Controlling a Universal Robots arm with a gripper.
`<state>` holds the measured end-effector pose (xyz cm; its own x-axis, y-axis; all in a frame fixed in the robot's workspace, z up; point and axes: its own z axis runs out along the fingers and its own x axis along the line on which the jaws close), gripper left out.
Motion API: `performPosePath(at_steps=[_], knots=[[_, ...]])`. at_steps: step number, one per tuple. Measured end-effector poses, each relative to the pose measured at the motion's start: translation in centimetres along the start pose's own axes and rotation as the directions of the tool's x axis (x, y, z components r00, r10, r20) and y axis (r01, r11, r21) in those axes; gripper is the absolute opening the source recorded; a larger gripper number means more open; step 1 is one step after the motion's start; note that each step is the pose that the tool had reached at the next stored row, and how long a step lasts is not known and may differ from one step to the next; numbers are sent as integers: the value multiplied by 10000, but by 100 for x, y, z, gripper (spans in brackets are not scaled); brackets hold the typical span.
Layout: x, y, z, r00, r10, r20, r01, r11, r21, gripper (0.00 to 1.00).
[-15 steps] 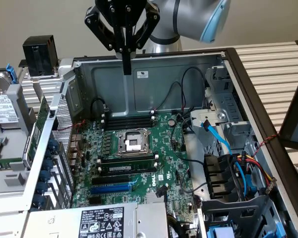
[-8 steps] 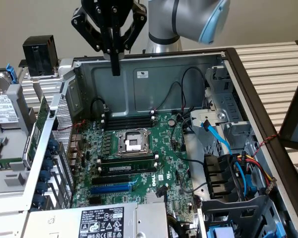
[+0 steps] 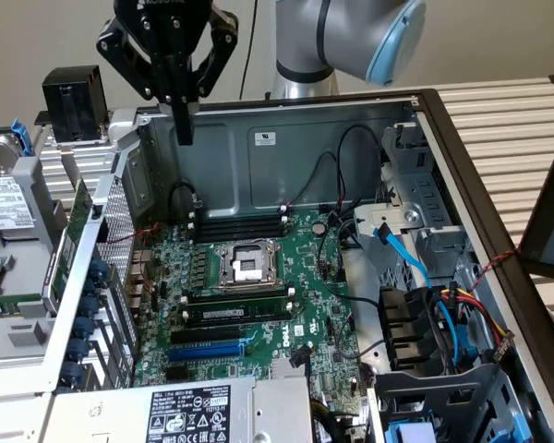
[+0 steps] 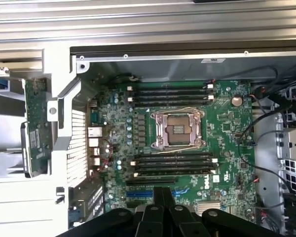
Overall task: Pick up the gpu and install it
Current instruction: 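Reach for the gpu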
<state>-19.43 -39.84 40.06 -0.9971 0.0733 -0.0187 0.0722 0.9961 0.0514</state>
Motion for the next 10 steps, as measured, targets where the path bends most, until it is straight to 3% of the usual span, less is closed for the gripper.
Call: performPosePath(at_steps=[4, 10], knots=[[175, -12, 4, 10000, 1, -1, -1, 10000, -7, 11], [447, -32, 2, 10000, 2, -8, -2, 9999, -106, 11]])
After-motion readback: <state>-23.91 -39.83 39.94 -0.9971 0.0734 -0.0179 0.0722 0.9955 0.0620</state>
